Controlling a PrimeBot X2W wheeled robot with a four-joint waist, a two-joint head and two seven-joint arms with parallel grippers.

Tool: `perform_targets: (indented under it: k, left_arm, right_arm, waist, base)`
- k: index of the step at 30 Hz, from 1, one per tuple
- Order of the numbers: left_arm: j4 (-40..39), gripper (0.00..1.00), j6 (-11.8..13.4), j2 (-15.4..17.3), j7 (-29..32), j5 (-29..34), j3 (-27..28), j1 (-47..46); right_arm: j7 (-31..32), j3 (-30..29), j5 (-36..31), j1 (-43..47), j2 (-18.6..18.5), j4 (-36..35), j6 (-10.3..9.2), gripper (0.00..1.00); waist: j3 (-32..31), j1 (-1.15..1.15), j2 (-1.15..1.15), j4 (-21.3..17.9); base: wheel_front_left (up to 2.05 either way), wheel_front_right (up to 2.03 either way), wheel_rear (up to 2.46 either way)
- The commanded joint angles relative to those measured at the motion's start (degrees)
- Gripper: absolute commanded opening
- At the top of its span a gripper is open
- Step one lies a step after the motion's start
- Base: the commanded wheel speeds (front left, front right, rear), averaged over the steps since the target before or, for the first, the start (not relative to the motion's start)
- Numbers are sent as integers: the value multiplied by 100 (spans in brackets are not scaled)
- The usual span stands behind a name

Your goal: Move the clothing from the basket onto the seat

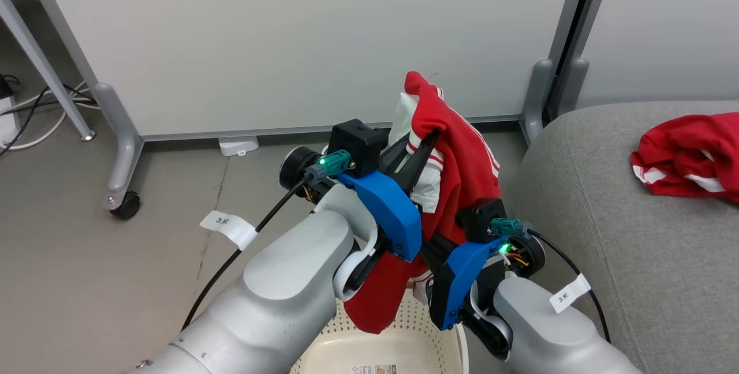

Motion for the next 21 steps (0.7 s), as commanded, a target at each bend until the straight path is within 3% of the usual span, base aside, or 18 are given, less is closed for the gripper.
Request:
perform_targets:
  k: [1, 2, 3, 4, 5, 16, 21]
  left_arm:
    - [28, 0, 32, -1, -40, -41, -17, -100]
    - [40, 0, 44, -2, -44, -51, -27, -104]
    - [59, 22, 59, -2, -49, -55, -36, -107]
    - [78, 70, 63, -2, -51, -59, -46, -110]
    - [104, 100, 71, -1, -41, -66, -57, -113]
    - [295, 100, 77, 9, -71, -126, -84, -101]
    - [339, 100, 94, 194, -175, -78, -61, 67]
  right_arm:
    - [-39, 70, 30, -90, -10, 36, 1, 0]
    - [-56, 88, 52, -110, -12, 49, 1, 0]
    - [-74, 107, 75, -124, -12, 57, 1, 0]
    - [-84, 131, 78, -143, -11, 67, 1, 0]
    - [-94, 154, 94, -152, -11, 75, 1, 0]
    - [-190, 289, 240, -213, -10, 193, 2, 0]
    - [-232, 305, 315, -224, -12, 133, 2, 0]
  waist:
    - [-1, 0, 0, -11]
    - [-2, 0, 0, -17]
    - [-2, 0, 0, -23]
    - [0, 0, 0, -30]
    - [1, 0, 0, -36]
    - [18, 0, 0, -125]
    - [54, 0, 0, -229]
  base:
    - [0, 0, 0]
    - [0, 0, 0]
    - [0, 0, 0]
    - [0, 0, 0]
    - [0, 0, 0]
    - [0, 0, 0]
    - [0, 0, 0]
